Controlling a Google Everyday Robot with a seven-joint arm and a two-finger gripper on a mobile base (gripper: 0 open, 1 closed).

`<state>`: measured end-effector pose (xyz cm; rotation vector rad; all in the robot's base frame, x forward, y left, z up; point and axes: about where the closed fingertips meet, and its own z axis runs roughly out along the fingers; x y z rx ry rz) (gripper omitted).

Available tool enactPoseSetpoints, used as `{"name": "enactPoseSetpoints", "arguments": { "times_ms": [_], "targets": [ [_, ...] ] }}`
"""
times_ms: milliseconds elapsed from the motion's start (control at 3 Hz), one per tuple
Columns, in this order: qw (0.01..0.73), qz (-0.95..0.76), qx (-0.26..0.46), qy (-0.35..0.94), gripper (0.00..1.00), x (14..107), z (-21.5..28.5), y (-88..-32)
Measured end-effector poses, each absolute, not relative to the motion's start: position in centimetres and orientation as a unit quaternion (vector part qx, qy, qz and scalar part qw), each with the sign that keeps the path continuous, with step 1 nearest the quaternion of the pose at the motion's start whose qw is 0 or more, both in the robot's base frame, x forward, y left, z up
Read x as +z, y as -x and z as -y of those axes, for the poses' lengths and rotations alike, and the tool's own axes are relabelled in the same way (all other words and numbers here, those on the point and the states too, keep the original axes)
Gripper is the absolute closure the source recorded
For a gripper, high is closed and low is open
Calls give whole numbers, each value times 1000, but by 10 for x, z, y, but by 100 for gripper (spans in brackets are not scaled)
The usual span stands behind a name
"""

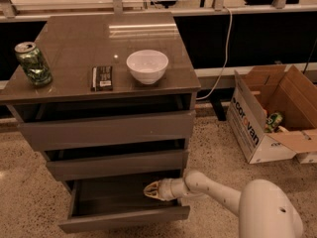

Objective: Open bottom drawer

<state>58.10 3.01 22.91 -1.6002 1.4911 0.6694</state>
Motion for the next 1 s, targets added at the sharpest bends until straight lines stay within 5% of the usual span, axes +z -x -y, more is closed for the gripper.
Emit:
{"name": "enactPoseSetpoints", "arguments": {
  "times_ms": [1000],
  "targets": [
    [361,-559,268,697,100,185,-60,-585]
  ]
}}
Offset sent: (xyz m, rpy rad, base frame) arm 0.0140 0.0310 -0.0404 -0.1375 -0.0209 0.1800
